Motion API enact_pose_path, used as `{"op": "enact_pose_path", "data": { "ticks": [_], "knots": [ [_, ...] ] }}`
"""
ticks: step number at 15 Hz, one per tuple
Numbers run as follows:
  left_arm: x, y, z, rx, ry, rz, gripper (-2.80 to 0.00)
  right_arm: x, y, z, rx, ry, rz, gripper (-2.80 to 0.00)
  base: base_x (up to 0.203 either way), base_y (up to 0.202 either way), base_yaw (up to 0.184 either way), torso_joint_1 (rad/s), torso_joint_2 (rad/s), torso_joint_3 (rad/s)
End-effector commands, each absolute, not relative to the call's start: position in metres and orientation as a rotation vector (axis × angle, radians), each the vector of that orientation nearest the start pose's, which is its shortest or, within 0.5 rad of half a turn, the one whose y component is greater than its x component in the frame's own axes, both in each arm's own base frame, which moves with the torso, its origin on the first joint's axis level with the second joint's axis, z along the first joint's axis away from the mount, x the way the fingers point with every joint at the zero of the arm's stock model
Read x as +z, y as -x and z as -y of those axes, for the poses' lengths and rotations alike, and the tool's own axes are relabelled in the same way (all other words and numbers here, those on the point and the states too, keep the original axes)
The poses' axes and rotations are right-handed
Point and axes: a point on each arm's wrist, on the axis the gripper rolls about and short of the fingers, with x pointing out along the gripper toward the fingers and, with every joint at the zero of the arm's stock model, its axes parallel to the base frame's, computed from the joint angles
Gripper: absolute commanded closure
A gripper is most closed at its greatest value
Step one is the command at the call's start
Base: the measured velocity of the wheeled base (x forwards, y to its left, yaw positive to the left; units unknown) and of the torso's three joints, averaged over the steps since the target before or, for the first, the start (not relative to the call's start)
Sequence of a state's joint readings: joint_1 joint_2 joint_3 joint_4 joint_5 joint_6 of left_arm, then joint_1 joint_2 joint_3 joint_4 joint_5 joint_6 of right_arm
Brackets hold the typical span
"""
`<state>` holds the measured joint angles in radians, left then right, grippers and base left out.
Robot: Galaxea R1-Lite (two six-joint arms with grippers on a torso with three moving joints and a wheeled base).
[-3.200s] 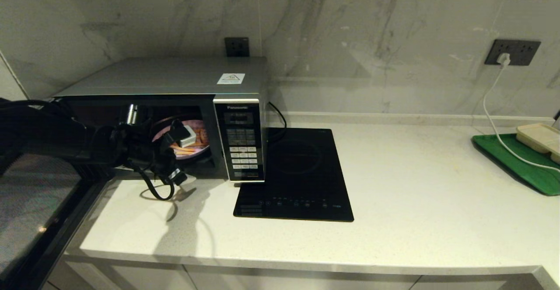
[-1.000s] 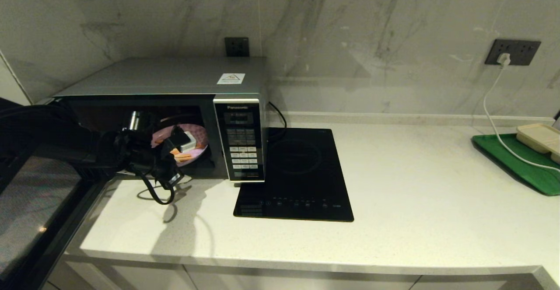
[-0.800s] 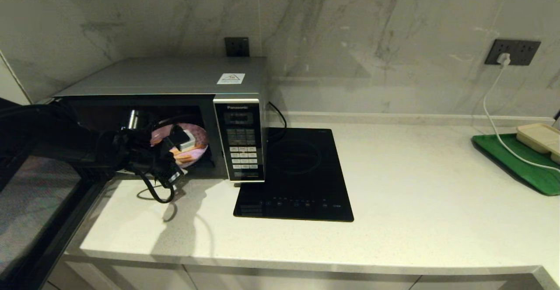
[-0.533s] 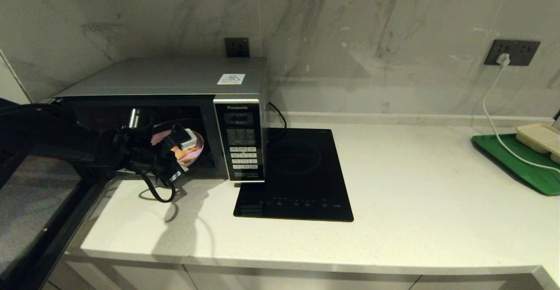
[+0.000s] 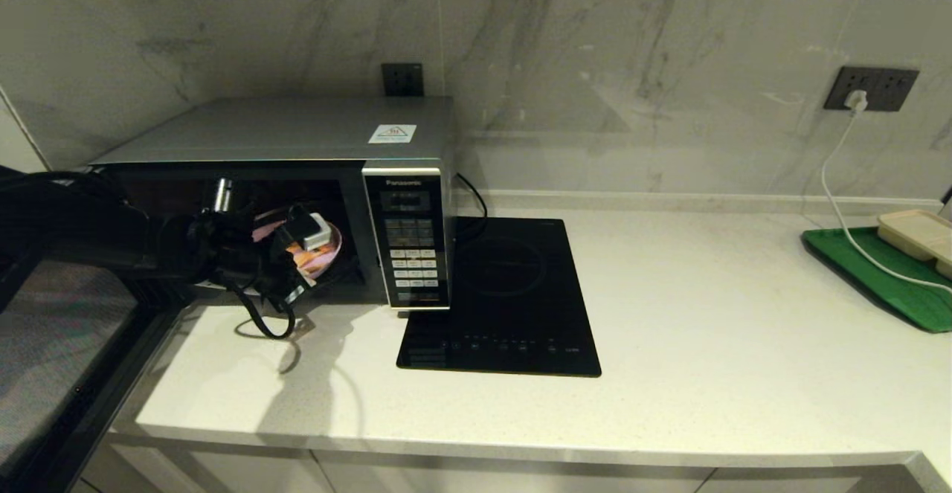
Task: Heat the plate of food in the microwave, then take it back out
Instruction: Take the plate out of the microwave
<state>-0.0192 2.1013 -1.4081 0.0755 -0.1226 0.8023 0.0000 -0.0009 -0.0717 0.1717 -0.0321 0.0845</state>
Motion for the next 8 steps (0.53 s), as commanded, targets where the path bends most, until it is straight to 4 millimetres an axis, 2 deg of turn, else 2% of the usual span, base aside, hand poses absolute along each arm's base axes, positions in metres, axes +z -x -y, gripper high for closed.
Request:
{"op": "enact_pose_path", "data": {
  "ticks": [1,8],
  "knots": [
    [0.144,-0.404,0.01,-0.426,-0.727,-0.646,0.0,0.077,0.029,0.001,-0.035,-0.083,-0.101,0.0,0.0,0.0,0.0,0.0,0.0,0.0],
    [0.15,-0.387,0.009,-0.429,-0.726,-0.654,0.0,0.078,0.029,0.001,-0.036,-0.083,-0.098,0.0,0.0,0.0,0.0,0.0,0.0,0.0]
  ]
}}
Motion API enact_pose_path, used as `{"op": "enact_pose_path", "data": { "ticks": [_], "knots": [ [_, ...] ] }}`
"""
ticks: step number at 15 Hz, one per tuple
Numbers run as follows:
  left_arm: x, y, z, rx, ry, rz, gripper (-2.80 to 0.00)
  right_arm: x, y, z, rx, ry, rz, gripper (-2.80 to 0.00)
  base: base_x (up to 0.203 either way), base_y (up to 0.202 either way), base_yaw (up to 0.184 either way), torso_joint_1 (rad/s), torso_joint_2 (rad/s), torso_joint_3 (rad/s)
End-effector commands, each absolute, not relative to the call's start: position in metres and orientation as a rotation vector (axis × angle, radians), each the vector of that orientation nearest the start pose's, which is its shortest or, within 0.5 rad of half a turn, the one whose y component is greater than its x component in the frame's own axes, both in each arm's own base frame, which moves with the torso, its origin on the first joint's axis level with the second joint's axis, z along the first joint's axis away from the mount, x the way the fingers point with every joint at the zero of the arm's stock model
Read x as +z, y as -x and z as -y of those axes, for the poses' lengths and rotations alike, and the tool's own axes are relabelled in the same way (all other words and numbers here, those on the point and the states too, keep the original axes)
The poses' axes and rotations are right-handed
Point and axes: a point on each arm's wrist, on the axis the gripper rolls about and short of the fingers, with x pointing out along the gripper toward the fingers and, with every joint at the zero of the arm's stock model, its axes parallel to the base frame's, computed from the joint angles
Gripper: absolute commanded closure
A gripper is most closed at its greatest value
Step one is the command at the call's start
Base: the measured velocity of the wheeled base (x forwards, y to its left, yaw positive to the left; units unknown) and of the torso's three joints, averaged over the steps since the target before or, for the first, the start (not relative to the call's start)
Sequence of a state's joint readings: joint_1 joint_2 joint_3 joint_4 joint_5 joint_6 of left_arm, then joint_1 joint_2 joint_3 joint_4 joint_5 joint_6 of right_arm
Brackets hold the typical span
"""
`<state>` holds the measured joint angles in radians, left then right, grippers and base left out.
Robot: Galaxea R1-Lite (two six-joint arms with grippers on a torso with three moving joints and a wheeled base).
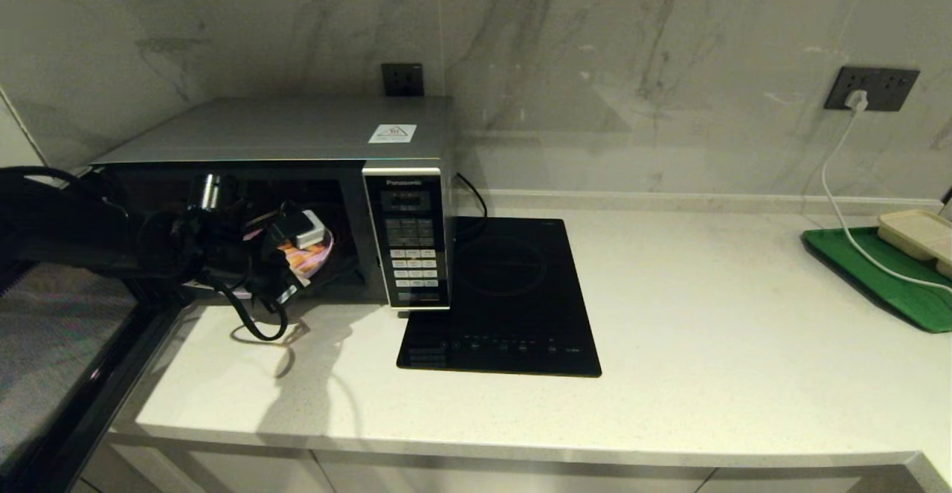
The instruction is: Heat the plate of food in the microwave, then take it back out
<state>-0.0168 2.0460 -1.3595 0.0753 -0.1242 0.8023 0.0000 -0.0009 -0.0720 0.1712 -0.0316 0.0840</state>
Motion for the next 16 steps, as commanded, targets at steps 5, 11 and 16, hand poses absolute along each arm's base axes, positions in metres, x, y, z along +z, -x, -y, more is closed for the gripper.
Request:
{"op": "enact_pose_path", "data": {
  "ticks": [5,11,16],
  "knots": [
    [0.151,-0.357,0.009,-0.448,-0.719,-0.683,0.0,0.077,0.029,0.001,-0.036,-0.083,-0.101,0.0,0.0,0.0,0.0,0.0,0.0,0.0],
    [0.165,-0.343,0.009,-0.438,-0.723,-0.656,0.0,0.078,0.029,0.001,-0.036,-0.083,-0.098,0.0,0.0,0.0,0.0,0.0,0.0,0.0],
    [0.172,-0.315,0.011,-0.446,-0.727,-0.655,0.0,0.077,0.029,0.001,-0.036,-0.083,-0.101,0.0,0.0,0.0,0.0,0.0,0.0,0.0]
  ]
}}
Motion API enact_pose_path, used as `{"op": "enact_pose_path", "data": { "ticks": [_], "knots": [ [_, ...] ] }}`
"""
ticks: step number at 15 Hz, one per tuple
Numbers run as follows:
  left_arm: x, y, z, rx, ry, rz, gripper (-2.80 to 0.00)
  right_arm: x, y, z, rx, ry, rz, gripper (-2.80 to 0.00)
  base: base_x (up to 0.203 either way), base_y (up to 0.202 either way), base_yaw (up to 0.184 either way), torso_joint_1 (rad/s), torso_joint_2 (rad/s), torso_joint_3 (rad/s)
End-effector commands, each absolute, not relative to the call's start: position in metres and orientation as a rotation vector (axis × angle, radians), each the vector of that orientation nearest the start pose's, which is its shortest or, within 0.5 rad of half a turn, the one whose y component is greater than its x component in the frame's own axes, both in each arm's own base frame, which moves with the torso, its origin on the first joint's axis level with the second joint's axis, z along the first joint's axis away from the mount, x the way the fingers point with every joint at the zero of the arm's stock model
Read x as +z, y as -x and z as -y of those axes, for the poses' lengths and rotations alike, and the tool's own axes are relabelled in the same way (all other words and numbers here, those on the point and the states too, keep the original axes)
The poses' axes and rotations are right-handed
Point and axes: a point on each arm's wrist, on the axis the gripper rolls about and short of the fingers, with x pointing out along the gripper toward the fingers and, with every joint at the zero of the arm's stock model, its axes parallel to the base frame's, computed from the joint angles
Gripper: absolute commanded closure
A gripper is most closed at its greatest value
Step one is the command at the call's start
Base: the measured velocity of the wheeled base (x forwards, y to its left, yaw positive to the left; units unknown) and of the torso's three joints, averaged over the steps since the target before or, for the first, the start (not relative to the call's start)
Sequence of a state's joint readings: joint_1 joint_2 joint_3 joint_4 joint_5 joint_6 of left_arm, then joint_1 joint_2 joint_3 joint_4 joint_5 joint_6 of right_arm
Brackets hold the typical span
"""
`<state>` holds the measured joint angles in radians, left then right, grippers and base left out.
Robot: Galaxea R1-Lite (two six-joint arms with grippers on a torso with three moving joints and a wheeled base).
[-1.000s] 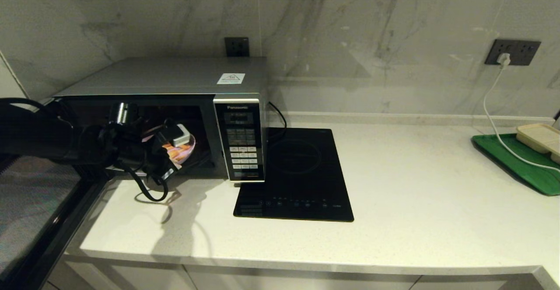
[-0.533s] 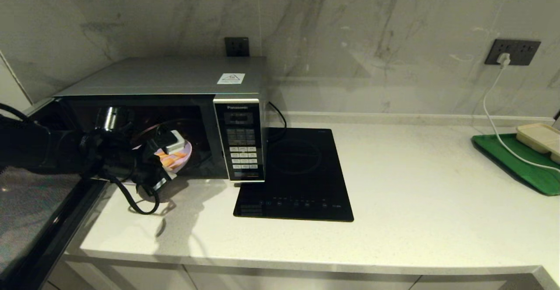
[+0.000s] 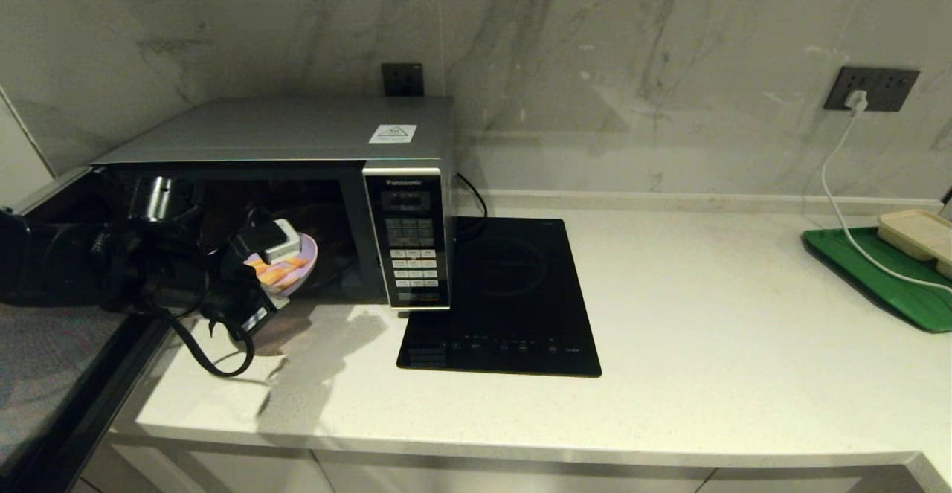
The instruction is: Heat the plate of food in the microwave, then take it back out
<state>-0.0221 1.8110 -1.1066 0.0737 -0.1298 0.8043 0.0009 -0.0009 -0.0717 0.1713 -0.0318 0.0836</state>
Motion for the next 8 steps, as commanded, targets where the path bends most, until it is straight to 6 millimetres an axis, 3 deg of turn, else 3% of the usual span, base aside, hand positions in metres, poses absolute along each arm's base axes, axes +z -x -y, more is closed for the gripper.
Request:
{"op": "enact_pose_path", "data": {
  "ticks": [1,4,8],
  "knots": [
    [0.173,-0.309,0.013,-0.45,-0.729,-0.651,0.0,0.078,0.029,0.001,-0.036,-0.083,-0.098,0.0,0.0,0.0,0.0,0.0,0.0,0.0],
    [0.179,-0.284,0.018,-0.467,-0.738,-0.636,0.0,0.078,0.029,0.001,-0.036,-0.083,-0.098,0.0,0.0,0.0,0.0,0.0,0.0,0.0],
    [0.182,-0.228,0.037,-0.578,-0.752,-0.584,0.0,0.078,0.029,0.001,-0.036,-0.083,-0.099,0.0,0.0,0.0,0.0,0.0,0.0,0.0]
  ]
}}
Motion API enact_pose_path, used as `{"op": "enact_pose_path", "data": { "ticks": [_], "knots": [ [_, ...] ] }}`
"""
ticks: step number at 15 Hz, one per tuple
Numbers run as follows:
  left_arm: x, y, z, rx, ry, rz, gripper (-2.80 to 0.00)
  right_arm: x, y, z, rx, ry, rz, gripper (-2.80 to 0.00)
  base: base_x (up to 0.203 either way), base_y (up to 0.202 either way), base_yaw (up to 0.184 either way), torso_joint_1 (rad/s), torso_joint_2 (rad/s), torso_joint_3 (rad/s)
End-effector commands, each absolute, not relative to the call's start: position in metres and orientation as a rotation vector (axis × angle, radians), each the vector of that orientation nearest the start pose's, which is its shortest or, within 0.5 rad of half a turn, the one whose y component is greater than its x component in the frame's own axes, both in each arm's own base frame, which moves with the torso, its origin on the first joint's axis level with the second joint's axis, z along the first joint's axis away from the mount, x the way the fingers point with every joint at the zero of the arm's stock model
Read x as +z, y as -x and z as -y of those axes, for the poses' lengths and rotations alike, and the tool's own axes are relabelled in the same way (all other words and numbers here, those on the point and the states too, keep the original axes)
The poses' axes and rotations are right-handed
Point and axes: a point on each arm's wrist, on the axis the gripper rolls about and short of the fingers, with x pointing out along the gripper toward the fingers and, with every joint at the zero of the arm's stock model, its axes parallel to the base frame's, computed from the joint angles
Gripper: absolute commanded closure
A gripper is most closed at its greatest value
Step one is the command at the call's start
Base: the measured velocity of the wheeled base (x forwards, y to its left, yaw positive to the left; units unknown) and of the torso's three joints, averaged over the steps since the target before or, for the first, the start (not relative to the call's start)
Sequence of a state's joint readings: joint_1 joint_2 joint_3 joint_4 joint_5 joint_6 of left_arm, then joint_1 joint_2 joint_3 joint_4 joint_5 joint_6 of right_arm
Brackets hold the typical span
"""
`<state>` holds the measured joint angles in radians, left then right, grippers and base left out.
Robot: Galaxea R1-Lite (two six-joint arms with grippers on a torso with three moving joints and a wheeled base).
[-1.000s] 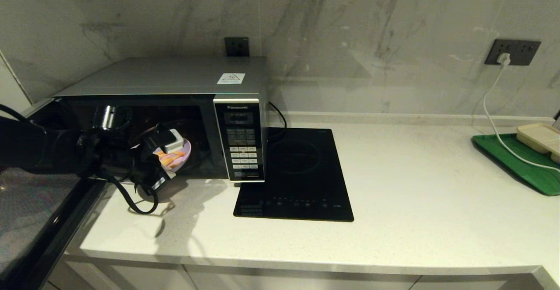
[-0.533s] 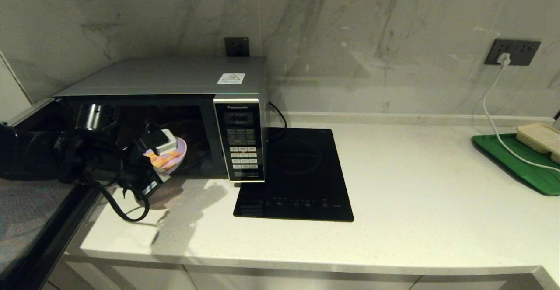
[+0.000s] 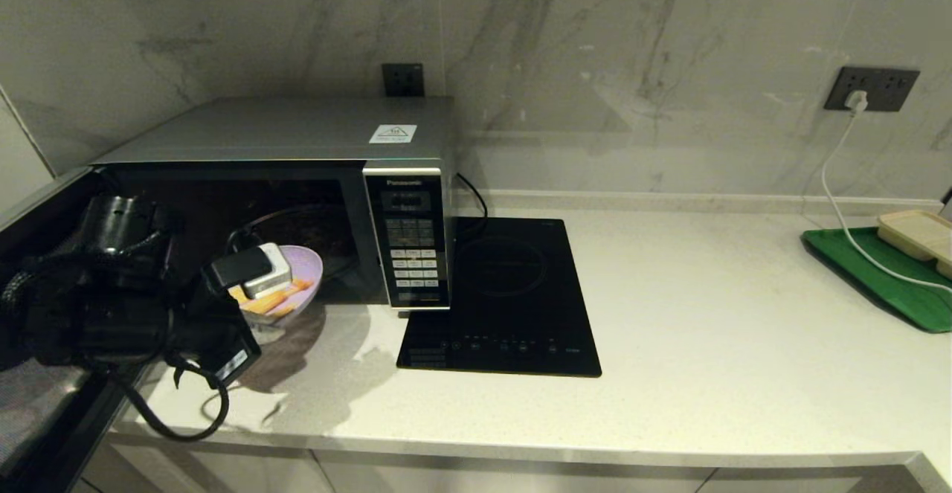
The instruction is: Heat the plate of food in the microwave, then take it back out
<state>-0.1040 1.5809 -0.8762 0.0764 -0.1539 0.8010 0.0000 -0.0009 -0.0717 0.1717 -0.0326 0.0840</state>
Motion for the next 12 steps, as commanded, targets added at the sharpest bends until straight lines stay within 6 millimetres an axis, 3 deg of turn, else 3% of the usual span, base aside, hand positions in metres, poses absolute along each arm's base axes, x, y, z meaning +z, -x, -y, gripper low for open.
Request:
{"op": "enact_pose_path", "data": {
  "ticks": [1,7,12],
  "knots": [
    [0.181,-0.217,0.045,-0.623,-0.755,-0.569,0.0,0.078,0.029,0.001,-0.036,-0.083,-0.098,0.0,0.0,0.0,0.0,0.0,0.0,0.0],
    [0.175,-0.19,0.091,-0.822,-0.755,-0.532,0.0,0.078,0.029,0.001,-0.035,-0.083,-0.098,0.0,0.0,0.0,0.0,0.0,0.0,0.0],
    [0.158,-0.194,0.134,-0.906,-0.847,-0.565,0.0,0.078,0.029,0.001,-0.036,-0.083,-0.098,0.0,0.0,0.0,0.0,0.0,0.0,0.0]
  ]
}}
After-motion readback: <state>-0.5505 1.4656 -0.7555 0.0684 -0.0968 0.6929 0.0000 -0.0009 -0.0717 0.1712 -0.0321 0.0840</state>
